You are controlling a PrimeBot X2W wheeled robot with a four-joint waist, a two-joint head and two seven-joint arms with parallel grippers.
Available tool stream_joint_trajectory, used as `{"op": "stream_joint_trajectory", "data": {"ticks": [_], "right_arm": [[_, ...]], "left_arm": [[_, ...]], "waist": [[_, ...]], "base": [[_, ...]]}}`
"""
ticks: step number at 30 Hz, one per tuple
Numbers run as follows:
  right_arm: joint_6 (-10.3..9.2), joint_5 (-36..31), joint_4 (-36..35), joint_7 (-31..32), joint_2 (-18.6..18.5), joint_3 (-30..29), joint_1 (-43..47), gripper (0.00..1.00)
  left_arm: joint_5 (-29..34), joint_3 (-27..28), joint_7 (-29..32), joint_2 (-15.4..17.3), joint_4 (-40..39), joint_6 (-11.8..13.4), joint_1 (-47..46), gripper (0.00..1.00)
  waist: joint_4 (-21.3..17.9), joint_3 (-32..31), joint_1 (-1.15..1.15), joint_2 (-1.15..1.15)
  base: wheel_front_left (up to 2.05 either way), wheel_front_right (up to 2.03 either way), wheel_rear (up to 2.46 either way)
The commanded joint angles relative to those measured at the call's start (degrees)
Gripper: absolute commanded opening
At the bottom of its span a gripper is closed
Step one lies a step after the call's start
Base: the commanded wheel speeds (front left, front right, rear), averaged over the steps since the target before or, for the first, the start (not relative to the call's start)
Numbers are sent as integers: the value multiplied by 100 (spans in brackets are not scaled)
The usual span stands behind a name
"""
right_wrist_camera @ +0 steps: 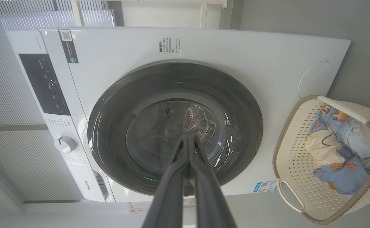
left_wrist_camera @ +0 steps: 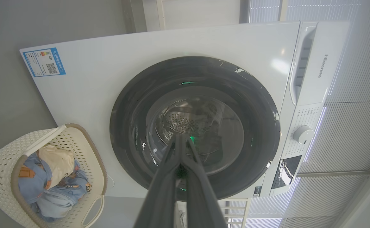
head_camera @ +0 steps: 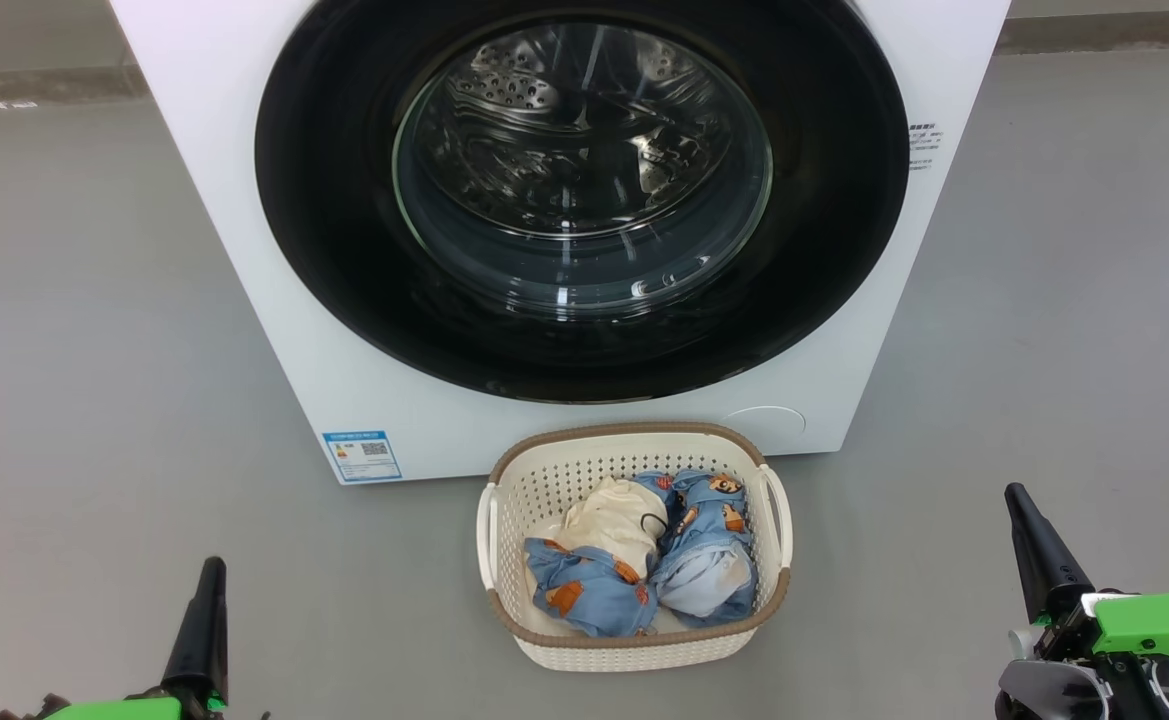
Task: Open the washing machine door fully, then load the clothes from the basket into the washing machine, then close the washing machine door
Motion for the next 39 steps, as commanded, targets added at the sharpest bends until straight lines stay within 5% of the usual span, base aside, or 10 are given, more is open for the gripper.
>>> {"op": "stream_joint_trajectory", "data": {"ticks": [1,19,20,22,23,24,30,39], "right_arm": [[28,-54,-153,23,-51,112,-252,0],[28,-54,-153,23,-51,112,-252,0],[0,2,18,-2,4,3,4,100],[0,3,140,-4,46,11,83,100],[0,3,221,-4,77,15,142,0],[0,4,238,-11,85,20,158,100],[2,-11,197,-91,76,78,134,100],[4,-316,155,-270,-3,212,64,100]], "left_arm": [[50,178,34,54,-87,-3,-246,0],[50,178,34,54,-87,-3,-246,0],[-1,-3,-3,-2,12,0,6,100],[-1,-14,-4,-31,113,0,79,100],[-1,-22,-4,-55,180,0,133,0],[-1,-22,-10,-62,188,0,150,100],[36,-31,-81,-48,98,0,143,100],[242,-132,-255,63,-55,0,135,100]], "waist": [[0,0,0,0],[0,0,0,0],[0,0,0,0],[0,1,0,0],[0,1,0,0],[0,3,0,0],[5,-8,13,0],[17,11,0,0]], "base": [[0,0,0],[0,0,0],[0,0,0],[0,0,0],[0,0,0],[0,0,0],[0,0,0],[0,0,0]]}}
